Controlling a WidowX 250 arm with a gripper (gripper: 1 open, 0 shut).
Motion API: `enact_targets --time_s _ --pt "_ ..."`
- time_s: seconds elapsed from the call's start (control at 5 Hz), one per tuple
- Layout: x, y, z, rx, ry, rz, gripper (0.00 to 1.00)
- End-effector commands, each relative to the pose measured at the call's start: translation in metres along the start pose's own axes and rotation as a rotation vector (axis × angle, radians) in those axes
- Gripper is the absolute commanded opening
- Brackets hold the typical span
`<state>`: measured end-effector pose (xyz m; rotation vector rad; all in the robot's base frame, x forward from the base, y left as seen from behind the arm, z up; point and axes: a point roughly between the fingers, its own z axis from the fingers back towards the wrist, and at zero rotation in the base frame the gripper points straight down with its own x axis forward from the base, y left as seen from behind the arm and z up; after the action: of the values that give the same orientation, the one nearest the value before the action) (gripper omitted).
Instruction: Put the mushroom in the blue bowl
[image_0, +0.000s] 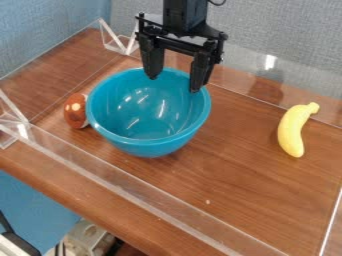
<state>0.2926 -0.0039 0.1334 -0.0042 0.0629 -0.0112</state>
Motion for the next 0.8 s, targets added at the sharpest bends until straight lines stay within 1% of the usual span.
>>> enact_targets --time_s 0.0,0.2,0.4,0.6 --pt "-0.001 0.014 -0.005 -0.001 -0.001 0.044 1.00" --pt "-0.005 0.040 -0.008 0.003 -0.021 0.105 1.00" --pt "-0.016 0.067 -0.007 0.009 -0.047 0.140 1.00" --pt "-0.024 0.093 -0.009 0.014 -0.068 0.178 1.00"
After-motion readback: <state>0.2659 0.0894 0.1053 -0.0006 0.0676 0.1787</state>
